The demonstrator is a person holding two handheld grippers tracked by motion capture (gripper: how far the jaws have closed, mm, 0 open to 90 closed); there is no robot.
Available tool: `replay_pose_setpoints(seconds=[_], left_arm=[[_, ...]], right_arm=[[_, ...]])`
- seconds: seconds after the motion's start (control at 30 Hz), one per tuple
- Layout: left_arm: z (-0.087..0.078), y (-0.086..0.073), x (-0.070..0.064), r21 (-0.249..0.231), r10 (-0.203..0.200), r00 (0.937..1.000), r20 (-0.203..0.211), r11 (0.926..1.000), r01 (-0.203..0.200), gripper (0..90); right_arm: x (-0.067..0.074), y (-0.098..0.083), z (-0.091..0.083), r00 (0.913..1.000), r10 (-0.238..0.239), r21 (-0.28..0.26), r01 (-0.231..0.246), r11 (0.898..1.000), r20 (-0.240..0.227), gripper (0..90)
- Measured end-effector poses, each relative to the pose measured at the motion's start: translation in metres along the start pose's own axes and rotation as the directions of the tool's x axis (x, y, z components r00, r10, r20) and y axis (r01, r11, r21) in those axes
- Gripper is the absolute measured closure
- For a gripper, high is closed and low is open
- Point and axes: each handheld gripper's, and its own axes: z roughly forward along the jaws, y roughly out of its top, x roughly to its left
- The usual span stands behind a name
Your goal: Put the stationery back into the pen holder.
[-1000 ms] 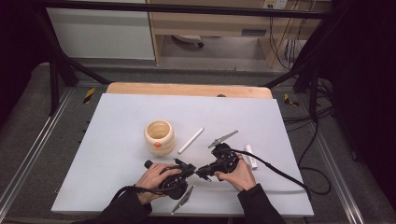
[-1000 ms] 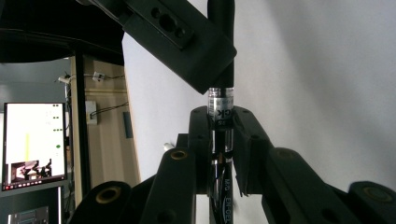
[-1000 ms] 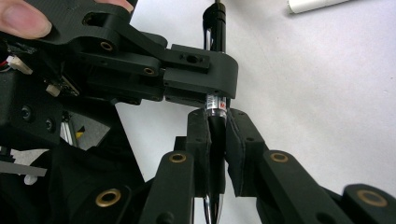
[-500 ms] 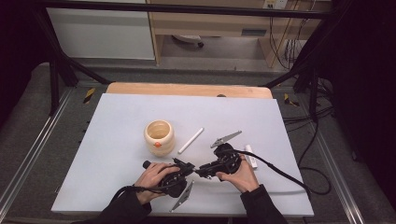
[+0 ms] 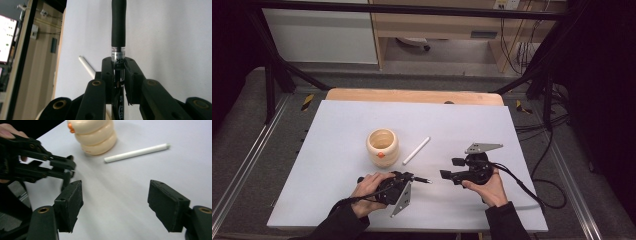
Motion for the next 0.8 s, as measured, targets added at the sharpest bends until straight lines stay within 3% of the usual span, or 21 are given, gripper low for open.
replay_pose_setpoints(seconds=[0.1, 0.2, 0.33, 0.5, 0.7, 0.8], left_arm=[[-0.003, -0.003, 0.004, 0.007, -0.075, 0.9971, 0.006, 0.9971, 0.075, 78.8], [-0.005, -0.007, 0.007, 0.007, -0.162, 0.9867, 0.010, 0.9867, 0.162, 78.8], [-0.008, -0.012, 0.012, -0.006, -0.293, 0.9558, 0.026, 0.9561, 0.293, 78.9], [-0.015, -0.020, 0.021, -0.027, -0.442, 0.8955, 0.049, 0.8957, 0.444, 78.9], [-0.025, -0.029, 0.032, -0.040, -0.580, 0.8116, 0.066, 0.8112, 0.583, 78.9], [-0.029, -0.033, 0.037, -0.048, -0.641, 0.7636, 0.078, 0.7626, 0.645, 78.9]], right_arm=[[-0.008, -0.008, -0.003, 0.9996, 0.004, -0.034, -0.003, 0.999, 0.028, 17.5], [-0.014, -0.016, -0.003, 0.9978, -0.010, -0.037, 0.012, 0.999, 0.065, 9.6], [-0.020, -0.025, -0.004, 0.9962, -0.028, -0.020, 0.029, 0.999, 0.083, 5.3], [-0.026, -0.034, -0.007, 0.9945, -0.037, 0.005, 0.037, 0.999, 0.098, 1.7], [-0.033, -0.046, -0.015, 0.9935, -0.020, 0.014, 0.019, 1.000, 0.112, 0.9], [-0.037, -0.051, -0.019, 0.9936, -0.012, 0.010, 0.011, 1.000, 0.112, 0.9]])
